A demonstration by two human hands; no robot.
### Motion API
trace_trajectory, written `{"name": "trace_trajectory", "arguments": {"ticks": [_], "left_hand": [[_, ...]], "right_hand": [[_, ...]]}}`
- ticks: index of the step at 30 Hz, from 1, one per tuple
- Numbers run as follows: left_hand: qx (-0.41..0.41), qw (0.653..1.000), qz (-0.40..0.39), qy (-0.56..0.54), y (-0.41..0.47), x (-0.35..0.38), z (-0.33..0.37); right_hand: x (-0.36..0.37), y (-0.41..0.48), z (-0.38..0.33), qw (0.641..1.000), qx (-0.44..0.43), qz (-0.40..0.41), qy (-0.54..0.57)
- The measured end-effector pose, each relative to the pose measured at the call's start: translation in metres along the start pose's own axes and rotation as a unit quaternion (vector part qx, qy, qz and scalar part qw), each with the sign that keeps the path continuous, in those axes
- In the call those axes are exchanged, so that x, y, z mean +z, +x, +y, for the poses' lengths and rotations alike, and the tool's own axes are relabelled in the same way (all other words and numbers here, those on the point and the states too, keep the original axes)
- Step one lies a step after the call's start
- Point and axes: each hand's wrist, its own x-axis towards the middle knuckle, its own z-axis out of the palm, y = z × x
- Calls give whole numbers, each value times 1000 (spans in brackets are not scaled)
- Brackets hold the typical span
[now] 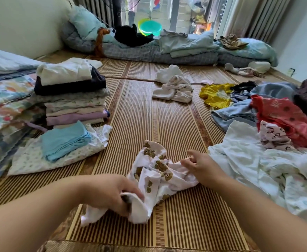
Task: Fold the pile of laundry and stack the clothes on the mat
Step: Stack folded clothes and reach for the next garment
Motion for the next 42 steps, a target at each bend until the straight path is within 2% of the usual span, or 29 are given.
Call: {"name": "trace_trajectory", "arguments": {"ticks": [1, 4, 6, 8, 9, 11, 13, 15, 18, 21, 23, 24, 26, 28, 30, 32, 33, 36, 38, 40, 41, 42], "left_hand": [[-8, 1000, -11, -12, 0, 0, 0], [-6, 988, -24, -152, 2, -5, 0], [-2, 989, 24, -149, 9, -4, 2], [-15, 986, 153, -57, 22, 1, 4], [-29, 974, 224, -27, 29, 3, 5], [-37, 952, 302, -30, 42, 9, 13], [-11, 943, 333, -23, 50, 10, 23], [12, 937, 346, -36, 54, 8, 26], [44, 921, 366, -124, 51, -1, 24], [53, 896, 426, -110, 40, -17, 14], [55, 868, 467, -161, 33, -26, 6], [64, 847, 467, -247, 30, -31, 3], [93, 784, 420, -448, 24, -38, 4], [135, 711, 390, -569, 21, -44, 8], [166, 651, 397, -625, 19, -50, 10], [183, 611, 401, -657, 18, -55, 7], [190, 604, 399, -664, 17, -57, 4], [221, 652, 391, -611, 13, -57, 0], [220, 648, 413, -601, 12, -55, -2], [166, 654, 456, -580, 11, -53, -5], [113, 685, 501, -517, 11, -51, -8], [39, 733, 551, -397, 11, -49, -12]], "right_hand": [[0, 1, 2, 1000, 15, 11, -23], [2, 1, 1, 997, 27, -10, -70], [0, -3, -7, 999, 7, -2, -51], [-5, -7, -19, 999, -24, 19, 35], [-9, -11, -27, 995, -35, 23, 89], [-20, -19, -43, 979, -51, -8, 198], [-34, -26, -55, 959, -72, -46, 270], [-50, -29, -57, 952, -84, -24, 294], [-75, -28, -43, 941, -33, 42, 333], [-97, -29, -28, 925, 9, 37, 378], [-111, -31, -22, 925, 10, 33, 378], [-116, -32, -20, 927, 10, 29, 373], [-122, -33, -18, 928, 14, 23, 372], [-122, -32, -18, 921, 22, 19, 388], [-119, -30, -19, 914, 39, 20, 404], [-118, -28, -18, 900, 57, 20, 432], [-119, -28, -18, 893, 56, 13, 446], [-122, -29, -19, 887, 18, -24, 460], [-121, -30, -21, 891, 18, -27, 454], [-118, -31, -26, 891, 31, -5, 453], [-116, -32, -29, 889, 33, 4, 456], [-115, -33, -33, 889, 28, 4, 457]]}}
